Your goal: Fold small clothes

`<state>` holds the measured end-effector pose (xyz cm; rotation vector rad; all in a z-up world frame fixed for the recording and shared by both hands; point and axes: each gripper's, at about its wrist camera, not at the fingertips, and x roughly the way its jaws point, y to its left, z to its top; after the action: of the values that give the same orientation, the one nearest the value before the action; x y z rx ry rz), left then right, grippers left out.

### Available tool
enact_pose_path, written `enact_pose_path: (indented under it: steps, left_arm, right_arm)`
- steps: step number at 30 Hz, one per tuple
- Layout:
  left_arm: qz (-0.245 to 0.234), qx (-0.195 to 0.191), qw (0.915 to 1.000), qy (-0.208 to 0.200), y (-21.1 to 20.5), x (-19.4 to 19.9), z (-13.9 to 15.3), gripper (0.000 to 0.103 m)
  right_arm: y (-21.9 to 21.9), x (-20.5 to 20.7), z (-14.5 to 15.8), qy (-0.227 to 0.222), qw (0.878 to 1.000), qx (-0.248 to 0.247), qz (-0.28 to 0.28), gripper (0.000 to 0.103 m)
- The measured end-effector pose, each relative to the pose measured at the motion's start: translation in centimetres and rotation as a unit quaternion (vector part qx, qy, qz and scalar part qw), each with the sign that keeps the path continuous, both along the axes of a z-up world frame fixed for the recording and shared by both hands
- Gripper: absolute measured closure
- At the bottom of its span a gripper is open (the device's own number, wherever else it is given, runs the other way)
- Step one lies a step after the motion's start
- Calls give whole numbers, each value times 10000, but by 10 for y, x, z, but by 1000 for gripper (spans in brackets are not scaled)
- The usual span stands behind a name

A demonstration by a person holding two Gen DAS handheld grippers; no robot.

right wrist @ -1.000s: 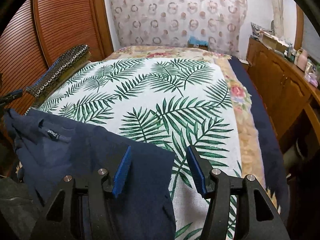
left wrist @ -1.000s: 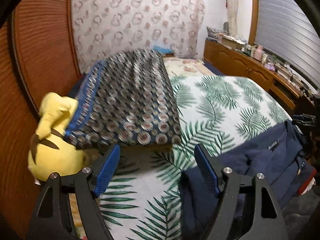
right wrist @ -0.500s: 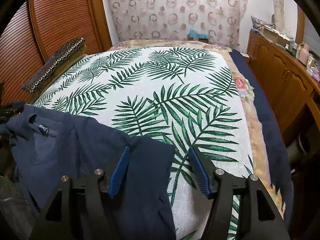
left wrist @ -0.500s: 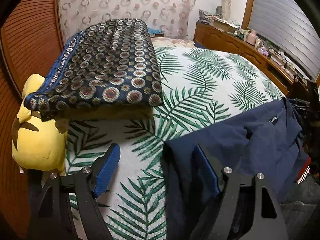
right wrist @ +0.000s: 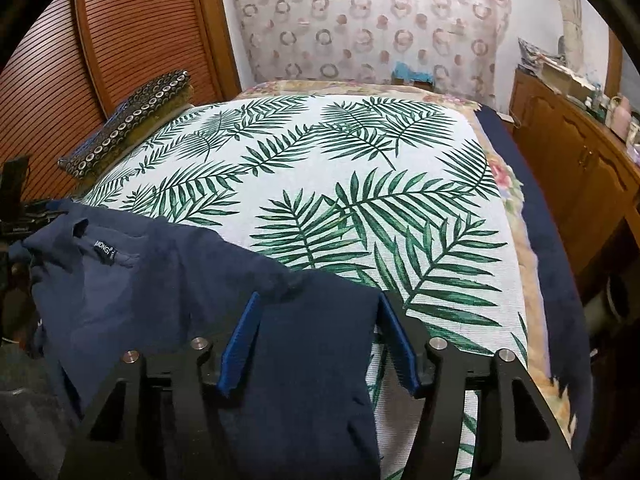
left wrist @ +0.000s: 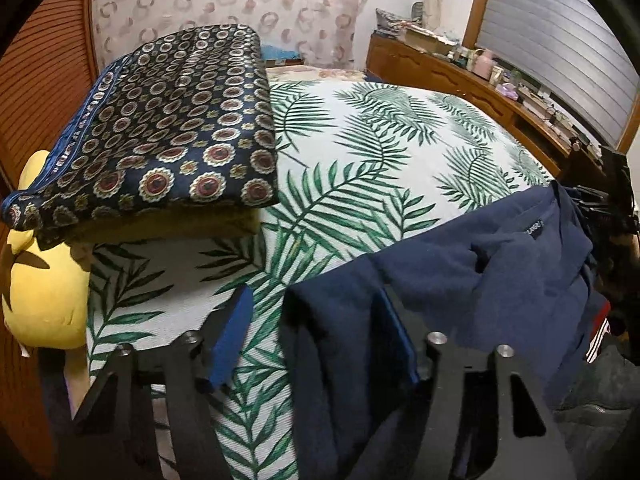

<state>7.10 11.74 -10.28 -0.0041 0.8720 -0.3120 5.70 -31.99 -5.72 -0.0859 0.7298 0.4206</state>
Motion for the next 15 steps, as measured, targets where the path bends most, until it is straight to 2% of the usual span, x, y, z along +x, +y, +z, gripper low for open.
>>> enact_pose_path:
  steps: [2,4,6,8,9,11,15]
  left_arm:
    - [-36,-81,10000,14,-1,2,1,55]
    - [-80,-167,9998,46,-1,3,1,61]
    - [-100,-202,9997,70,-2,4,2,65]
    - [-102,-263,9996,93,-3,3,2,74]
    - [-118,-276,9995,73,-4,1,3,77]
    - [-146,-255,9996,-11,-7,-4,7,84]
    - [-212,-261,9993,-148,-10,-12,15,88]
  right_arm:
    - [0,-1,0,14,10000,70,40,51]
    - [-1,-2,0,25,9999,111,40,55]
    - [-2,-4,0,35,9999,147,79,65]
    - [0,-5,0,67,9997,201,102,75]
    - [1,-5,0,87,9996,236,110,82]
    - [2,-8,0,66,9995,285,83,84]
    - [7,-15,3,-27,9997,237,67,89]
